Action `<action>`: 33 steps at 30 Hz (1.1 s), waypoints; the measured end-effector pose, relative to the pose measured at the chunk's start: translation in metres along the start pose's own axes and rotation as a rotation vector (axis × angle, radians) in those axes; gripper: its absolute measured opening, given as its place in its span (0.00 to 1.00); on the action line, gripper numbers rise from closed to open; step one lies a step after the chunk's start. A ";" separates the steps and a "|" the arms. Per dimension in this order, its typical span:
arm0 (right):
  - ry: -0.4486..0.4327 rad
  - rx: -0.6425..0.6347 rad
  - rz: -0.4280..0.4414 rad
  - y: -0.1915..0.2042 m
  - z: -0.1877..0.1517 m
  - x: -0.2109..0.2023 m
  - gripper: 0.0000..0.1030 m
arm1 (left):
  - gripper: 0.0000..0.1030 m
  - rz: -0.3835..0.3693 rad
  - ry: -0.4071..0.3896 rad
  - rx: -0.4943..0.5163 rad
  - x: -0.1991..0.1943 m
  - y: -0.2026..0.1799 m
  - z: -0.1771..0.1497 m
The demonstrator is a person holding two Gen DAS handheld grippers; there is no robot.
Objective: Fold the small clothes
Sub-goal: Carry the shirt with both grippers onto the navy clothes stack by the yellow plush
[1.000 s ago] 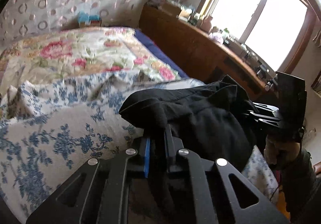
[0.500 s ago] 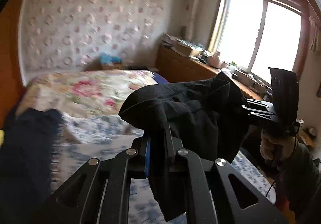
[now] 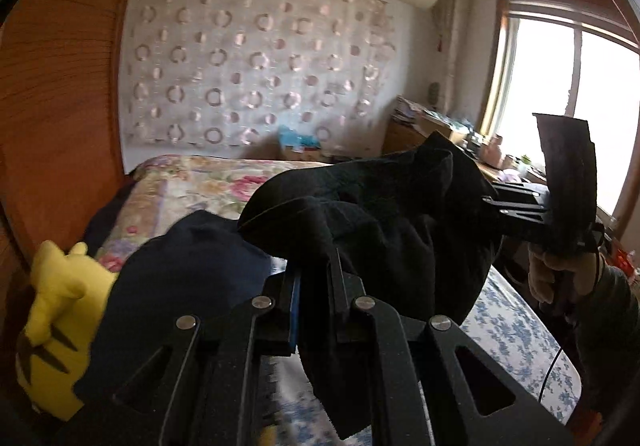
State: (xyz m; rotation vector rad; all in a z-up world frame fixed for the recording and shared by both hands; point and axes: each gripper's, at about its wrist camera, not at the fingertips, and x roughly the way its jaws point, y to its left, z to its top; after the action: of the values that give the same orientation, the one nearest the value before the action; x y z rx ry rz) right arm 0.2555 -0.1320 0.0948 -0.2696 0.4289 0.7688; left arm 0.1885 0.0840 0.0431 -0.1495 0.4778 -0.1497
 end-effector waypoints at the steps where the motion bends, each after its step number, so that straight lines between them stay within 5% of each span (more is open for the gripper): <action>1: 0.002 -0.012 0.012 -0.004 0.004 0.009 0.16 | 0.11 0.011 -0.007 -0.006 -0.003 0.006 -0.002; 11: 0.080 -0.210 0.085 0.022 0.055 0.075 0.16 | 0.11 0.148 -0.061 -0.151 -0.021 0.064 -0.050; 21: 0.127 -0.272 0.200 0.029 0.097 0.159 0.16 | 0.11 0.224 -0.050 -0.280 -0.026 0.104 -0.089; 24: 0.170 -0.297 0.189 0.034 0.092 0.192 0.21 | 0.11 0.241 -0.012 -0.305 -0.020 0.114 -0.101; 28: 0.184 -0.220 0.101 0.009 0.094 0.215 0.46 | 0.11 0.264 0.012 -0.310 -0.017 0.117 -0.108; 33: 0.110 -0.134 0.120 -0.022 0.085 0.197 0.48 | 0.12 0.273 0.023 -0.300 -0.016 0.116 -0.111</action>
State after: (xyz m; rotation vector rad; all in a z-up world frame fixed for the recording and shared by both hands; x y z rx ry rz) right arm 0.4207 0.0057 0.0795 -0.4159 0.5013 0.9044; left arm 0.1351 0.1889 -0.0674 -0.3742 0.5376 0.1890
